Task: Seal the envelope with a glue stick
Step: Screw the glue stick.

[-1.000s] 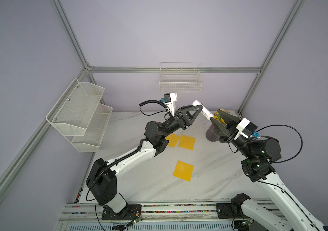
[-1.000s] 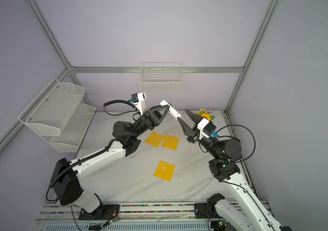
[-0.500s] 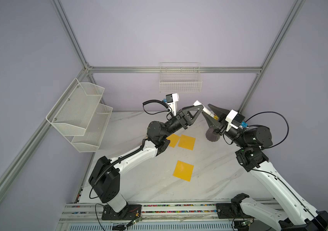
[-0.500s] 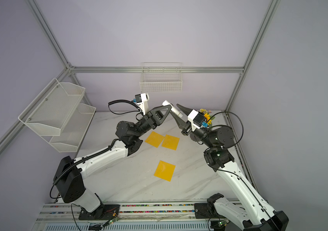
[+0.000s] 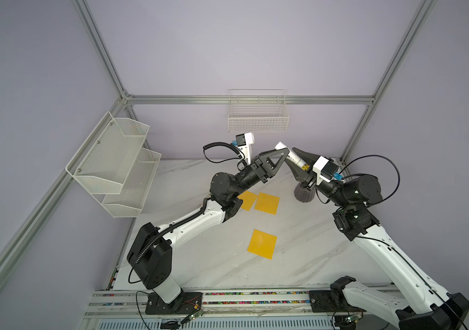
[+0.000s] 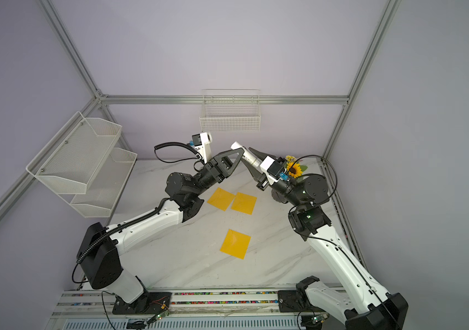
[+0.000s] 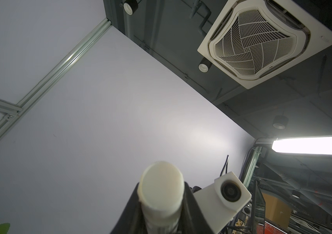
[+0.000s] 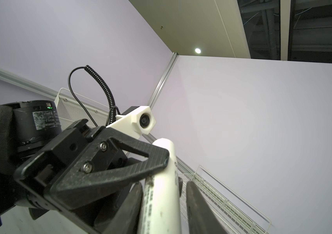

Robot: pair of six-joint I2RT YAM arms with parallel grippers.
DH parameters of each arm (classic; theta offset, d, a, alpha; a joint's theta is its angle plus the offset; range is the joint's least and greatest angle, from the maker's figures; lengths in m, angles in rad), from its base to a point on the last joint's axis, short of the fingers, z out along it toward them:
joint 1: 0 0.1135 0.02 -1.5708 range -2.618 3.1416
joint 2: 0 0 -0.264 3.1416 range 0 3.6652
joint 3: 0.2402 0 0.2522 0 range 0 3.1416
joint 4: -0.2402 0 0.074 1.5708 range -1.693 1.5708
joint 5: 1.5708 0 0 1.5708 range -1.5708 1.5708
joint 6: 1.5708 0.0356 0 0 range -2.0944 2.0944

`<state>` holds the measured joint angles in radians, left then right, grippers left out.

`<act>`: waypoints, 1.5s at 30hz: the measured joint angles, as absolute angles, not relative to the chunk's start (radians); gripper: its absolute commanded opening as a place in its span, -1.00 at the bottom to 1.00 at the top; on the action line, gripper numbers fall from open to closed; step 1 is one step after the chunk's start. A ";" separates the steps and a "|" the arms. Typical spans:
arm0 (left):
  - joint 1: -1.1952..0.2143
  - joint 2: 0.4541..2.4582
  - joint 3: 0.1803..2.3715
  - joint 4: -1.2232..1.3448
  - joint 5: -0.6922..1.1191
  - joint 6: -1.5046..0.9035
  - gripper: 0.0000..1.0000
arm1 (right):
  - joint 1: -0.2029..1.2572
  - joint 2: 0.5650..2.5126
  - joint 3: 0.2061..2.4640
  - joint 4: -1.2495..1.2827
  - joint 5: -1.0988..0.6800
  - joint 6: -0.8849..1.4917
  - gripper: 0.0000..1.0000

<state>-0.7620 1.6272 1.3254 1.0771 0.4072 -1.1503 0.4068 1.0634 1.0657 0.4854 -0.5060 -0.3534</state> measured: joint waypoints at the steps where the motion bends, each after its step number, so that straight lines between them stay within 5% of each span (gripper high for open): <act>1: -0.764 1.627 1.325 1.077 0.410 -1.152 -1.00 | 0.407 1.065 1.070 0.473 -0.506 -0.362 -0.24; 11: -0.768 1.627 1.325 1.075 0.411 -1.159 -1.00 | 0.407 1.064 1.075 0.447 -0.502 -0.406 -0.77; 13: -0.768 1.627 1.325 1.075 0.411 -1.160 -0.87 | 0.407 1.062 1.074 0.447 -0.502 -0.406 -0.90; 18: -0.768 1.627 1.325 1.069 0.413 -1.162 -0.14 | 0.407 1.048 1.055 0.453 -0.486 -0.390 -0.99; 25: -0.764 1.613 1.294 1.025 0.416 -1.138 0.03 | 0.407 1.007 1.012 0.447 -0.434 -0.292 -1.00; 45: -0.733 1.314 1.227 -0.163 0.079 -0.525 0.35 | 0.406 0.926 0.921 0.139 -0.332 0.085 -1.00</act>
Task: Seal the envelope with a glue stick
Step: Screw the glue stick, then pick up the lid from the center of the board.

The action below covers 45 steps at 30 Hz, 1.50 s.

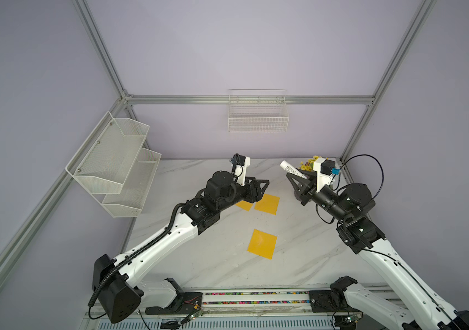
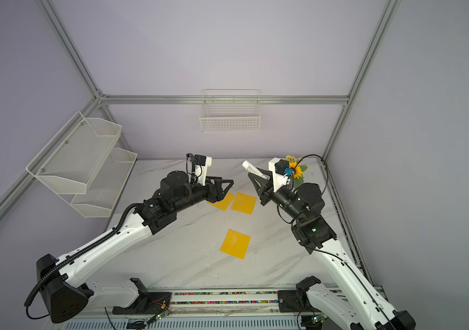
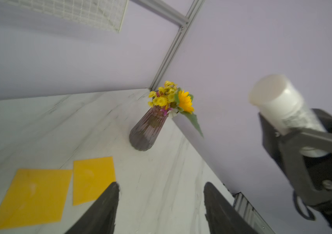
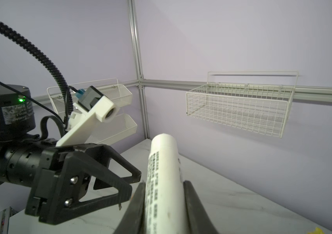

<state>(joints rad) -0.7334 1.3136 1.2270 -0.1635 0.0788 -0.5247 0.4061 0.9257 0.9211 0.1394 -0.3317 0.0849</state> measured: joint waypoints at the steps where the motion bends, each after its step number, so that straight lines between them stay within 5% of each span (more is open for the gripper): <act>1: -0.732 1.322 1.227 -0.210 0.053 -0.513 0.36 | 0.406 0.924 0.913 0.132 -0.334 0.093 -1.00; 17: -0.587 1.760 1.374 -0.700 -0.235 -0.403 0.23 | 0.406 0.906 0.831 0.067 -0.356 0.142 -1.00; 29: -0.449 1.963 1.513 -0.760 -0.175 -0.347 0.27 | 0.406 0.858 0.819 0.027 -0.355 0.141 -1.00; 45: -0.389 2.067 1.535 -0.787 -0.059 -0.352 -0.18 | 0.406 0.853 0.804 -0.011 -0.355 0.141 -1.00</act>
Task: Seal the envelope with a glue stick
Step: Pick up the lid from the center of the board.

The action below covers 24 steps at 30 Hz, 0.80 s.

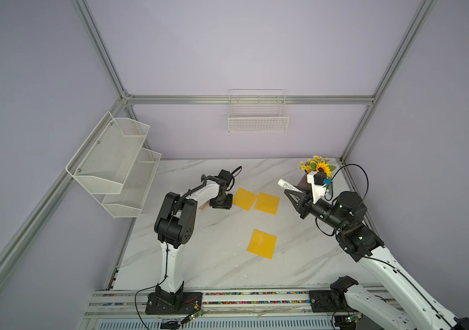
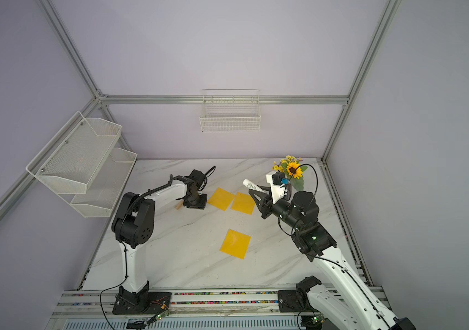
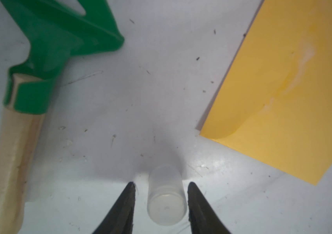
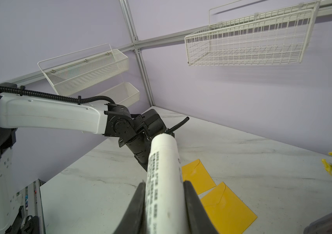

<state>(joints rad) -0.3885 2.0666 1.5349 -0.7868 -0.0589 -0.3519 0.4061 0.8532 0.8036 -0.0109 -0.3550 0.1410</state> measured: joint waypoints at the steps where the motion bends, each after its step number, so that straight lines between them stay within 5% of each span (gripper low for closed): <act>1: -0.389 2.067 1.536 -0.787 -0.059 -0.351 -0.19 | 0.406 0.853 0.804 -0.014 -0.355 0.141 -1.00; 24: -0.389 2.067 1.565 -0.804 -0.055 -0.347 -0.53 | 0.406 0.848 0.792 -0.020 -0.355 0.133 -1.00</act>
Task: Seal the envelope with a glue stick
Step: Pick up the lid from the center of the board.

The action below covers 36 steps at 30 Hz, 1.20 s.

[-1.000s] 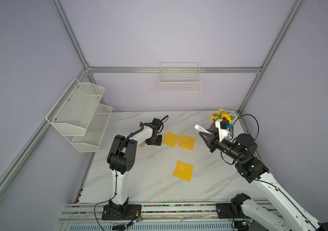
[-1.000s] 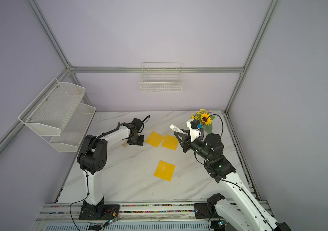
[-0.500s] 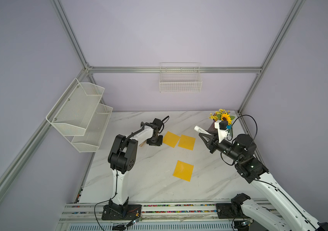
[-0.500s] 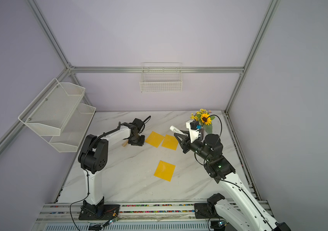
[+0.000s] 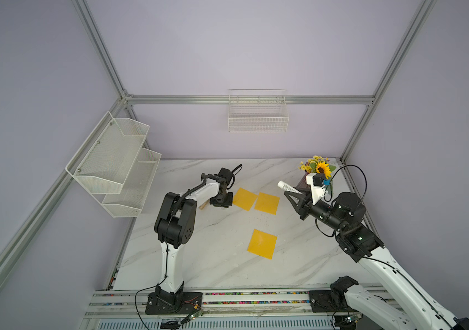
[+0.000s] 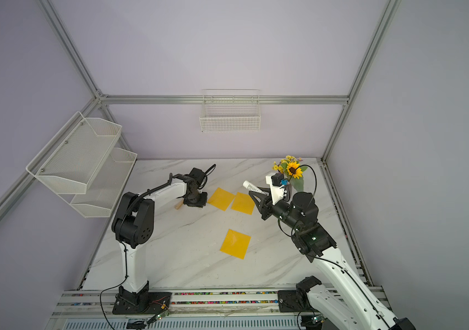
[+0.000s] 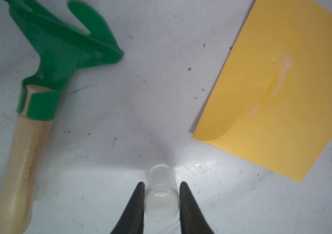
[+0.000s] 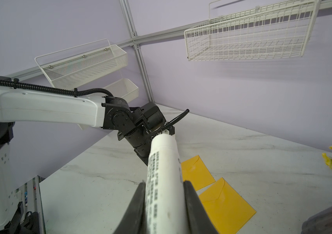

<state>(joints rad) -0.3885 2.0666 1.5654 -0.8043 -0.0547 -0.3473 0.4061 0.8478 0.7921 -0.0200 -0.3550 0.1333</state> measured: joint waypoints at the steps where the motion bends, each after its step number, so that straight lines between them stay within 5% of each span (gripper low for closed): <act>1: -0.389 2.067 1.565 -0.805 -0.055 -0.347 -0.53 | 0.406 0.848 0.792 -0.020 -0.355 0.133 -1.00; 9: -0.399 2.027 1.562 -0.812 -0.053 -0.347 -0.60 | 0.406 0.848 0.792 -0.016 -0.364 0.141 -1.00; 23: -0.446 1.533 1.507 -0.685 0.189 -0.311 -0.83 | 0.406 0.849 0.813 0.071 -0.416 0.213 -1.00; 36: -0.465 1.194 1.195 0.006 0.685 -0.415 -1.00 | 0.406 0.891 0.897 0.260 -0.614 0.291 -1.00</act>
<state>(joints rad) -0.4652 1.1938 1.1954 0.0055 0.6853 -0.4149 0.4061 0.8913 0.8970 0.2596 -0.6140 0.2913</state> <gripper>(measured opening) 0.251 0.277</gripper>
